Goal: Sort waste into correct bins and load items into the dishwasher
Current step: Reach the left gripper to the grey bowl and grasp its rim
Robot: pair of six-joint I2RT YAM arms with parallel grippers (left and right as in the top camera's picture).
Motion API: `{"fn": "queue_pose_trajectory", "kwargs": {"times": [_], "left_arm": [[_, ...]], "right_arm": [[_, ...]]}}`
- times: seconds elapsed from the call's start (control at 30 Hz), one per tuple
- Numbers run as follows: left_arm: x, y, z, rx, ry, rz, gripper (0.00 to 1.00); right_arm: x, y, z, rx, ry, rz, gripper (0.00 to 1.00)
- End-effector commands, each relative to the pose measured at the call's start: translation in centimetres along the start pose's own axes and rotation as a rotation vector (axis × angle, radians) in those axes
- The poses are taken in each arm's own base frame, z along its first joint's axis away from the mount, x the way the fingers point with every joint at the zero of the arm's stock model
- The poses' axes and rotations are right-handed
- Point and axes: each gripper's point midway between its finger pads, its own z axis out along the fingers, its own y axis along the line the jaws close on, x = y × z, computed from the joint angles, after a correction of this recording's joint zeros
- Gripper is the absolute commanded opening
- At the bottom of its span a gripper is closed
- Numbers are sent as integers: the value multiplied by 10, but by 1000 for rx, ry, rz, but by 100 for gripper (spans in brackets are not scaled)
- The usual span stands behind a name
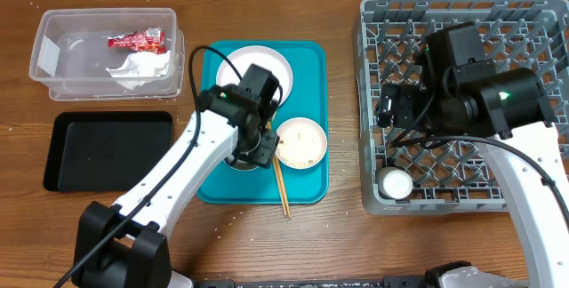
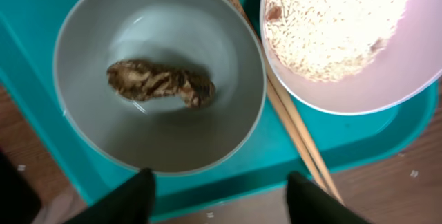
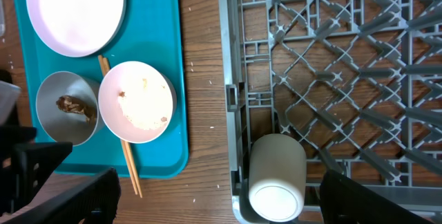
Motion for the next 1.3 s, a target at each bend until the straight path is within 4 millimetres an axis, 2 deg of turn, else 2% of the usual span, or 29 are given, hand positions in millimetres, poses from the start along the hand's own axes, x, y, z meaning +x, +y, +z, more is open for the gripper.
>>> {"fn": "queue_pose_trajectory", "kwargs": {"times": [0.0,0.23,0.4,0.5,0.9,0.97,1.13,1.27], "left_arm": [[11,3,20,-10,28,57,49],[25,5,44,-12,48,82,36],[23,6,54,-16,20,91,31],[22,7,58,-20,8,91,20],[31,12,77,-40,-4,91,22],[32,12,78,-40,-3,90,20],[32,12,78,-41,-4,91,4],[32,12,78,-40,-3,86,4]], "right_arm": [[2,-4,7,18,15,-2,94],[1,-4,8,18,16,-2,94],[1,-4,8,18,15,-2,94],[2,-4,8,19,16,-2,94],[2,-4,8,19,16,-2,95],[2,-4,8,19,16,-2,94],[1,-4,8,19,16,-2,94],[1,-4,8,18,16,-2,95]]}}
